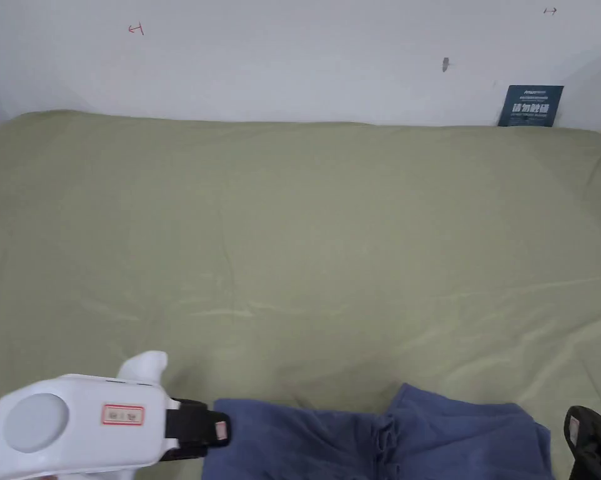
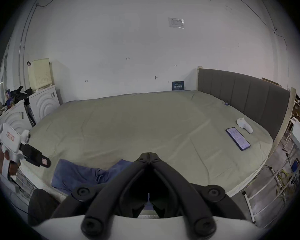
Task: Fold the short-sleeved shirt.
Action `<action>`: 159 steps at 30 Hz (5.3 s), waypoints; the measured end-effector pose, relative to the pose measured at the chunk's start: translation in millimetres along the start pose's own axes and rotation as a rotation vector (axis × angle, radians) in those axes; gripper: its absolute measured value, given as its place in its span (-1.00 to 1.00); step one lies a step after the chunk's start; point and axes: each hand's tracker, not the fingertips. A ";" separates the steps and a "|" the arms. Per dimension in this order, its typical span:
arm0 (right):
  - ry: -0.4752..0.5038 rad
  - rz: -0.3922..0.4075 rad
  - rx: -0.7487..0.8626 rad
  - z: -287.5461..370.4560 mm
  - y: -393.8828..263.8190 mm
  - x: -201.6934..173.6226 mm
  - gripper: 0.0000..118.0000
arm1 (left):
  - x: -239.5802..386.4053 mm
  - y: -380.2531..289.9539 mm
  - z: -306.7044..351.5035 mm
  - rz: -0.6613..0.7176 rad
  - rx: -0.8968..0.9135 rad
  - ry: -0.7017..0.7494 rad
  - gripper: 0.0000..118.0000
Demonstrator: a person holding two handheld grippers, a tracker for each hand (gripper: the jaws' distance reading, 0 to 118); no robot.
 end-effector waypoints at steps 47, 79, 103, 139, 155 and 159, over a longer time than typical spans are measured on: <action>0.070 0.052 0.085 5.3 25.0 -26.9 -1.00 | 50.9 31.7 72.9 -0.109 0.065 0.296 -0.75; 0.041 -0.011 -0.027 -4.3 6.2 -7.2 -1.00 | 25.2 -24.4 -123.5 0.065 -0.215 -0.291 -1.00; 1.020 -0.849 -0.827 -224.0 -135.0 -68.1 -1.00 | -81.3 22.4 -18.6 0.036 -0.098 -0.245 0.36; 0.791 -0.454 -0.562 -203.9 -16.0 -62.0 -1.00 | -304.9 185.8 118.0 0.189 0.011 0.049 0.17; 0.421 -0.072 -0.153 -115.1 63.8 -44.0 -1.00 | -61.7 97.8 158.1 -0.177 0.394 0.218 -0.01; 0.252 0.106 0.010 -77.1 82.4 -57.8 -1.00 | 33.7 57.7 112.5 -0.219 0.569 0.159 -0.97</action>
